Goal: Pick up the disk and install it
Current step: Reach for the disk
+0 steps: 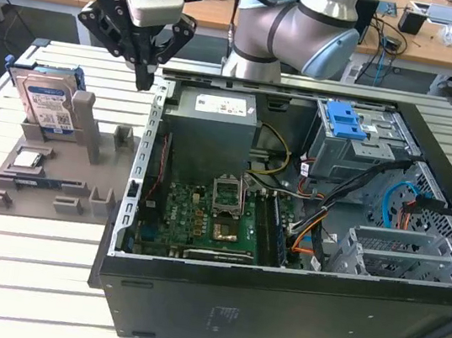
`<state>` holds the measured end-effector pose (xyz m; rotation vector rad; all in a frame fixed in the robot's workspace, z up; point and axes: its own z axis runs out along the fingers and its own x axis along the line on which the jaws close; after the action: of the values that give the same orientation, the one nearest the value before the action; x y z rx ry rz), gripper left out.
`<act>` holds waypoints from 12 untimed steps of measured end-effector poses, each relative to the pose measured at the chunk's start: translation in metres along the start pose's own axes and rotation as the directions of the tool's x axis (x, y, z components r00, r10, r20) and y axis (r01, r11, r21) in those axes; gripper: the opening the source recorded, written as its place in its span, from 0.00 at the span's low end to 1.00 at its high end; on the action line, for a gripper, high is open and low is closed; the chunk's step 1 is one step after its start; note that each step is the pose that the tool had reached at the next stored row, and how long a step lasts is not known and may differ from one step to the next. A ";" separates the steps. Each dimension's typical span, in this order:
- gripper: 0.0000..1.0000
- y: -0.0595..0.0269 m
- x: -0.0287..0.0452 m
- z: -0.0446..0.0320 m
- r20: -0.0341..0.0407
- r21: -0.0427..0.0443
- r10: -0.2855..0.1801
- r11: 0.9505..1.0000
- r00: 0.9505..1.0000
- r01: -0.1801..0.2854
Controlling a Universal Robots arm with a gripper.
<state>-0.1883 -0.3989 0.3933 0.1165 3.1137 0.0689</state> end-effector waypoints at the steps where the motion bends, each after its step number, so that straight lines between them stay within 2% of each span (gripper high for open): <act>1: 0.10 -0.0001 0.0014 -0.0001 0.000 0.000 0.000 1.000 1.000 0.000; 12: 0.10 -0.0013 0.0182 -0.0005 0.000 0.000 0.000 1.000 1.000 0.000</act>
<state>-0.2065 -0.3989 0.3933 0.1166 3.1137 0.0689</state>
